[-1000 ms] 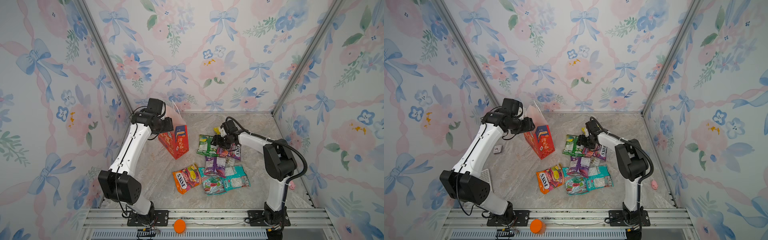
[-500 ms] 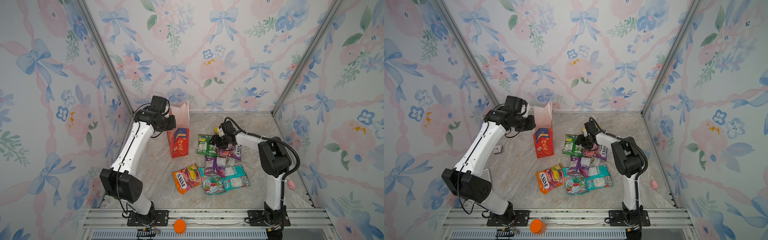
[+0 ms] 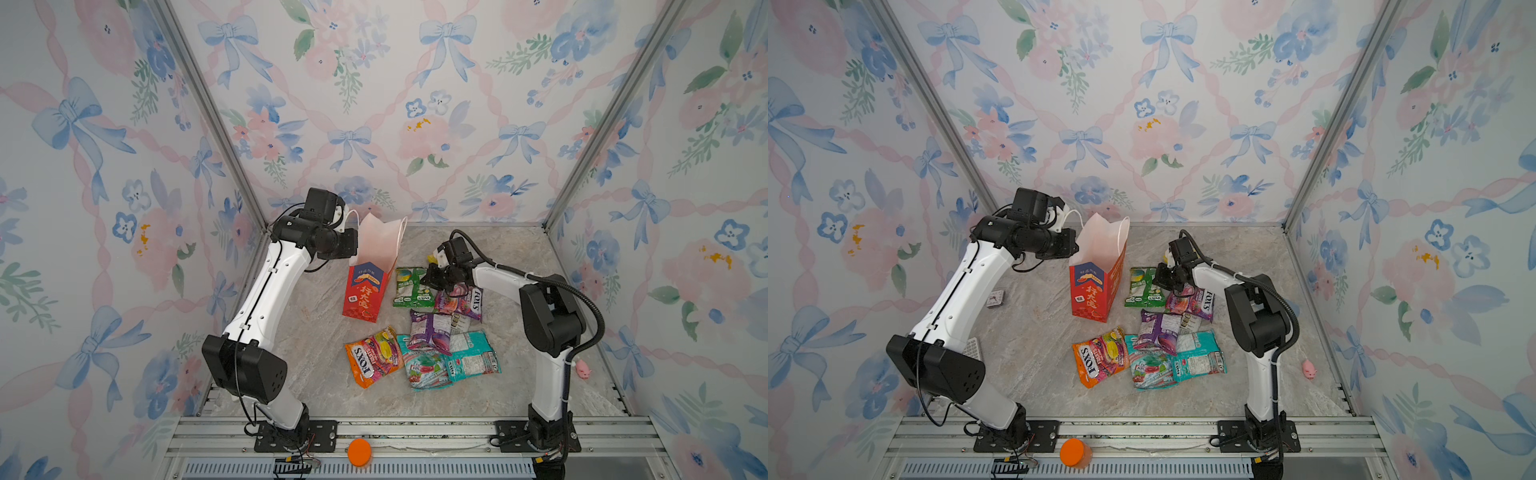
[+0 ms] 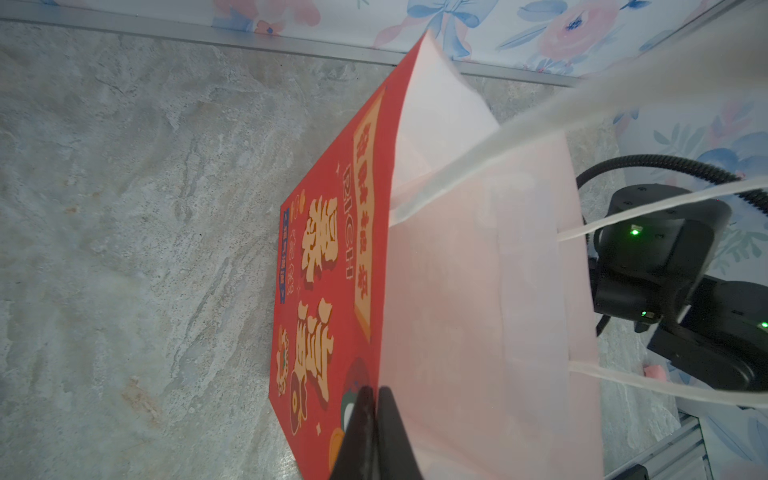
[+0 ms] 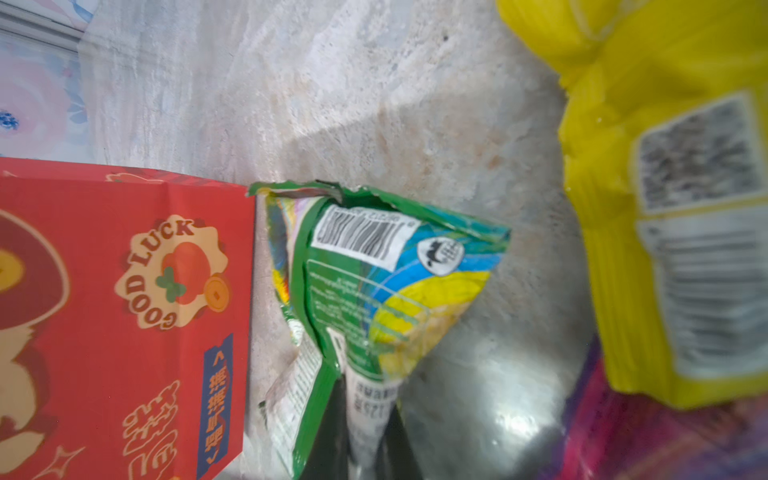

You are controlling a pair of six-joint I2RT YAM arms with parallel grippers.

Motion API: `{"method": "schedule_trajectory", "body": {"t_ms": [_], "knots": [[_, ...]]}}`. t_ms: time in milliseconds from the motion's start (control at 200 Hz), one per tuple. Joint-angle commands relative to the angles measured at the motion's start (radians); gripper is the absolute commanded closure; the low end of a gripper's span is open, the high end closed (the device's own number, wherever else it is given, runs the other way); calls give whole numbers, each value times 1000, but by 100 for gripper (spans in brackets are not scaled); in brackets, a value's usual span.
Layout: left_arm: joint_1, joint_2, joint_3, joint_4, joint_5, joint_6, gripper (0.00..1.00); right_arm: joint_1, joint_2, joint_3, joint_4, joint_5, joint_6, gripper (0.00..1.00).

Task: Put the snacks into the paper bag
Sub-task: 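Grasp the green Fox's packet with the right gripper, then lift the green packet with the right gripper and carry it toward the bag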

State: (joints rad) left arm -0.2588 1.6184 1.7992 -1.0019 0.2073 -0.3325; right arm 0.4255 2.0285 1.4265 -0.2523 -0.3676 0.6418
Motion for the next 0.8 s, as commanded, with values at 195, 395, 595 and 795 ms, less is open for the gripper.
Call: {"method": "schedule_trajectory", "body": {"t_ms": [195, 395, 595, 795], "knots": [[-10, -18, -7, 15, -25, 17, 95, -11, -237, 43, -131, 90, -88, 100], [-17, -12, -1, 26, -60, -1, 96, -4, -365, 135, -291, 228, -173, 100], [-32, -6, 3, 32, -99, -9, 97, 23, -494, 254, -384, 389, -248, 100], [-47, -8, -8, 37, -154, -27, 99, 98, -529, 407, -401, 465, -280, 100]]}}
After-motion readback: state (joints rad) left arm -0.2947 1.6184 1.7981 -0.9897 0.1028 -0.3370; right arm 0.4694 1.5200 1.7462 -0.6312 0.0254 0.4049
